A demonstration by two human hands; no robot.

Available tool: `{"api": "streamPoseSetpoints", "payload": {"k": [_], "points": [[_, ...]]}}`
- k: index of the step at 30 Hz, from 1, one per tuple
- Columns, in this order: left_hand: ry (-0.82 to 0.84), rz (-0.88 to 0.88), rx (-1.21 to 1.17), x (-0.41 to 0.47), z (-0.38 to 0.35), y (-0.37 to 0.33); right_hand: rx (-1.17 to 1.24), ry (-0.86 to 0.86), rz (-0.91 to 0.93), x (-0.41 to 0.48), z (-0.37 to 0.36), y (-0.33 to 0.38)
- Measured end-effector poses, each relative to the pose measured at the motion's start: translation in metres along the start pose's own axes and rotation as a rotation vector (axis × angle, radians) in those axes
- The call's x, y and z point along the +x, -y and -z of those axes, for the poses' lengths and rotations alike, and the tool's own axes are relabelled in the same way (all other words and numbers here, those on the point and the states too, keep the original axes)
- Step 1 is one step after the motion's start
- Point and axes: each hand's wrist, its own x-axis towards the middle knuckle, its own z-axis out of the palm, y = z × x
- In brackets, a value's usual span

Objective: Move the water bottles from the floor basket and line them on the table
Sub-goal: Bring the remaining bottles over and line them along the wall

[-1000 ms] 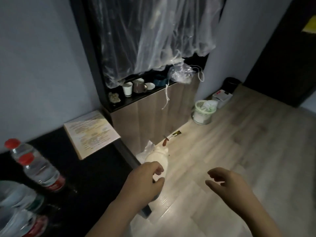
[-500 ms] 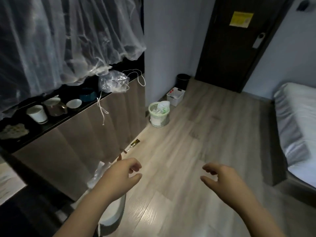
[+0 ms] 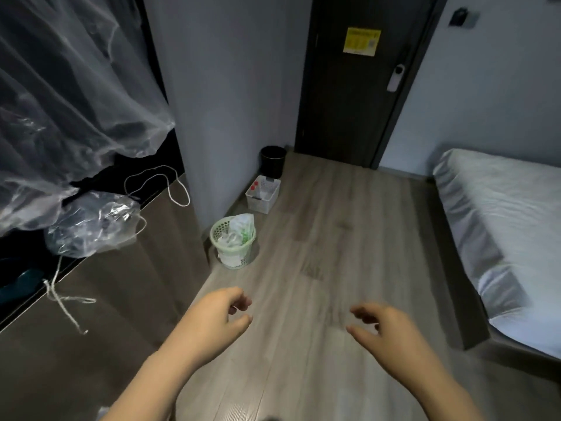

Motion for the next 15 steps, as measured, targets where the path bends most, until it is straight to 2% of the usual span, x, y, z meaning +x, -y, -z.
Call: {"api": "streamPoseSetpoints", "payload": {"k": [7, 15], "points": [[0.035, -0.046, 0.020, 0.162, 0.012, -0.018, 0.046, -0.028, -0.058, 0.138, 0.035, -0.015], [0.005, 0.022, -0.016, 0.343, 0.020, -0.055, 0.017, -0.064, 0.040, 0.330, 0.109, -0.042]]}}
